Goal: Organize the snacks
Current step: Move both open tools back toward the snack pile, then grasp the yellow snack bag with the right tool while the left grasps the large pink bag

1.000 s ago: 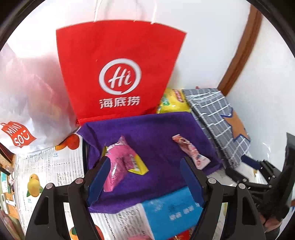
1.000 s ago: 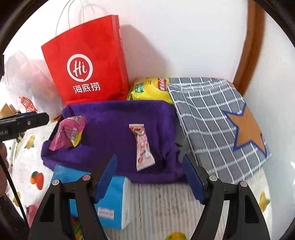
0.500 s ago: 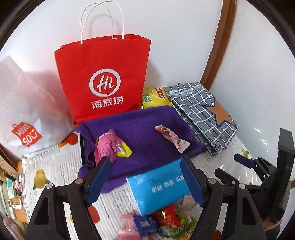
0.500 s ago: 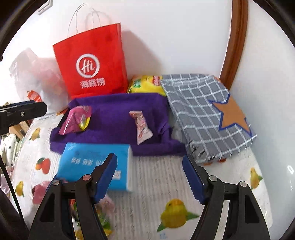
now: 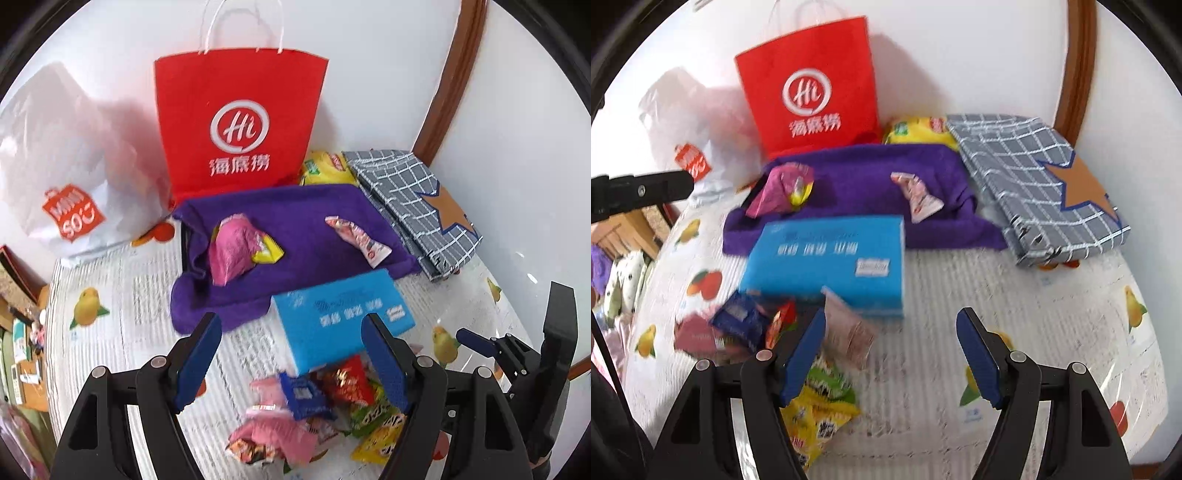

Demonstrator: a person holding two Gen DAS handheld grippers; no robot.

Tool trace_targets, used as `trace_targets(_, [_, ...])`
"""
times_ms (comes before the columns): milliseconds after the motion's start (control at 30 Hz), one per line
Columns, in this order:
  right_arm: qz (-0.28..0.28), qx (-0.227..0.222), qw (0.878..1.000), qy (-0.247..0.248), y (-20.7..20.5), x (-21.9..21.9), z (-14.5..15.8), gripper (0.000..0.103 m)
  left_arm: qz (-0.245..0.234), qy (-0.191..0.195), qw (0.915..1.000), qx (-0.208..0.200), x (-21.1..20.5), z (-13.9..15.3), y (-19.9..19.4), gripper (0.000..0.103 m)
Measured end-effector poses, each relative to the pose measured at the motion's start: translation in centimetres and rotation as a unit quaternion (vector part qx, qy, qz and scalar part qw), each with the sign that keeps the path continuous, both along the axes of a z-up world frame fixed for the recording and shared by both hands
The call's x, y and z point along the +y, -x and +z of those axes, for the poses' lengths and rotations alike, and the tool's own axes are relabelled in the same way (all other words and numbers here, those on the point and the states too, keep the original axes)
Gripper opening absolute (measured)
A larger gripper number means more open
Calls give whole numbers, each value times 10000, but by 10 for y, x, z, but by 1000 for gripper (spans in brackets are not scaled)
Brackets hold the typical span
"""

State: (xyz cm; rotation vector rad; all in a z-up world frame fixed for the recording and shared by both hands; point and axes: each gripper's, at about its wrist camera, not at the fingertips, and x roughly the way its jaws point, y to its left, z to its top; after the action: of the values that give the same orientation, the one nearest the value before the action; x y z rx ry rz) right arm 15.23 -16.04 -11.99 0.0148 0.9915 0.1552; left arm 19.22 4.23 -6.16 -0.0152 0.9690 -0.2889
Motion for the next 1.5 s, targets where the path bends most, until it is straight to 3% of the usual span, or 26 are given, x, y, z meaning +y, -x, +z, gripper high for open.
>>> trace_targets(533, [150,380,9990,182,12,15,-43,73,171,41,9992,371,17,-37,23,76])
trace_targets(833, [115,249,9992,282,8,15,-50,71,164,-2,9986,507,21,-51,26,76])
trace_targets(933, [173,251,9992,262,8,17,-50,56,171,-30,9985,517,22,-53,28,77])
trace_targets(1000, [223,324,9989,237,8,18,-53,36,173,-27,9985,518,23,-53,29,76])
trace_targets(1100, [254,343,9990,144,10,18,-54,19,193,-25,9984,528,25,-55,30,76])
trace_targets(1300, [285,183,9994,121,16,16,-49,11,235,-62,9980,583,27,-59,34,76])
trace_targets(1500, [190,56,9998,79,23,8,-37,11,288,-27,9981,547,31,-57,36,76])
